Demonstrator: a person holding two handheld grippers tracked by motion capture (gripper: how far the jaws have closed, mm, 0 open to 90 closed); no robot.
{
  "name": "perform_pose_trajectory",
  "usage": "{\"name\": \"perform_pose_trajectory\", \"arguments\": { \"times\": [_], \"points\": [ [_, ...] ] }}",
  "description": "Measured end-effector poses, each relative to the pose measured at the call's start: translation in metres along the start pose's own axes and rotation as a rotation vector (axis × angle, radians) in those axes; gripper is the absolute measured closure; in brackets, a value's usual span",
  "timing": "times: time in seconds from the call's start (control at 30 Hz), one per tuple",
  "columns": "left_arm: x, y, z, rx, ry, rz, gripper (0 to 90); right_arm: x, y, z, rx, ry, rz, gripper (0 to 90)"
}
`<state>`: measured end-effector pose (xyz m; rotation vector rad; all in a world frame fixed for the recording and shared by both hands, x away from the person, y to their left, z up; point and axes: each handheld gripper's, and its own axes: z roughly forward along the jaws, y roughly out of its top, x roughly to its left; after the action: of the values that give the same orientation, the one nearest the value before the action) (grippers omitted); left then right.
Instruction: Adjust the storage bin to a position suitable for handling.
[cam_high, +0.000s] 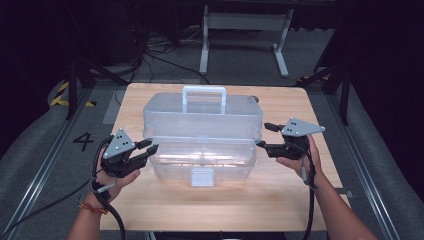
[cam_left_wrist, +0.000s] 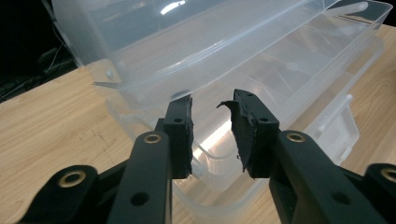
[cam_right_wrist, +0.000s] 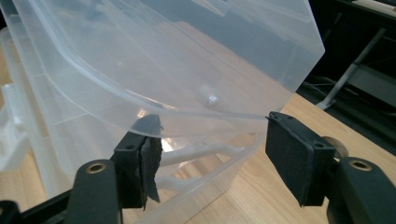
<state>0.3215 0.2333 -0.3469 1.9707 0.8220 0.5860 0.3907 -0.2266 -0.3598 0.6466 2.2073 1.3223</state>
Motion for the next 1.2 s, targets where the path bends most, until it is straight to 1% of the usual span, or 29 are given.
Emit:
{"name": "perform_pose_trajectory", "arguments": {
  "times": [0.03,0.07,0.13,0.17,0.33,0.4,0.43,0.53,0.57,0.7,0.77,0.87,0.93,0.97,1.0,1.03,1.07,1.13,1.2],
  "points": [
    [0.0,0.0,0.0,0.0,0.0,0.0,67.2,0.0,0.0,0.0,0.0,0.0,0.0,36.4],
    [0.0,-0.001,-0.001,0.0,0.007,-0.003,67.2,0.0,0.0,0.001,0.0,-0.005,-0.01,36.5],
    [0.0,-0.003,-0.002,0.001,0.032,-0.008,63.0,0.0,0.0,0.001,-0.006,-0.008,-0.008,36.5],
    [0.0,-0.005,-0.003,-0.004,0.038,-0.018,61.2,0.0,0.001,0.001,-0.013,-0.02,-0.005,36.5],
    [0.003,-0.01,-0.007,-0.012,0.044,-0.028,58.9,0.0,0.002,-0.001,-0.032,-0.039,-0.016,37.3],
    [0.003,-0.013,-0.007,-0.002,0.049,-0.021,57.3,-0.001,0.004,-0.001,-0.052,-0.051,-0.01,38.9],
    [0.003,-0.015,-0.008,0.007,0.051,-0.016,57.3,-0.001,0.004,-0.001,-0.052,-0.051,-0.01,38.9],
    [0.004,-0.021,-0.005,0.019,0.049,-0.025,56.7,-0.001,0.006,-0.002,-0.067,-0.071,-0.016,40.7],
    [0.004,-0.023,-0.005,0.028,0.051,-0.022,56.4,-0.001,0.007,-0.002,-0.07,-0.074,-0.016,41.2],
    [0.005,-0.032,0.0,0.055,0.049,-0.029,54.7,-0.003,0.01,-0.002,-0.084,-0.087,-0.005,43.3],
    [0.006,-0.037,0.001,0.062,0.043,-0.029,54.1,-0.004,0.012,-0.001,-0.099,-0.095,0.001,46.2],
    [0.007,-0.041,0.001,0.07,0.047,-0.031,53.3,-0.004,0.016,-0.001,-0.121,-0.106,0.005,52.7],
    [0.006,-0.044,0.001,0.078,0.048,-0.046,52.9,-0.004,0.018,-0.001,-0.129,-0.116,0.009,55.7],
    [0.006,-0.044,0.001,0.078,0.048,-0.046,52.7,-0.004,0.02,0.0,-0.138,-0.124,-0.001,58.8],
    [0.007,-0.045,0.001,0.077,0.048,-0.036,52.5,-0.004,0.021,0.0,-0.142,-0.126,-0.001,60.3],
    [0.007,-0.048,0.001,0.084,0.049,-0.043,52.3,-0.004,0.021,0.001,-0.144,-0.129,0.001,62.3],
    [0.007,-0.049,0.001,0.093,0.05,-0.038,52.1,-0.004,0.022,0.001,-0.146,-0.134,0.005,63.9],
    [0.007,-0.05,0.001,0.094,0.049,-0.039,51.7,-0.004,0.025,0.001,-0.148,-0.136,0.0,67.5],
    [0.008,-0.052,0.001,0.1,0.052,-0.042,51.2,-0.004,0.026,0.002,-0.149,-0.139,0.001,68.3]
  ]
}}
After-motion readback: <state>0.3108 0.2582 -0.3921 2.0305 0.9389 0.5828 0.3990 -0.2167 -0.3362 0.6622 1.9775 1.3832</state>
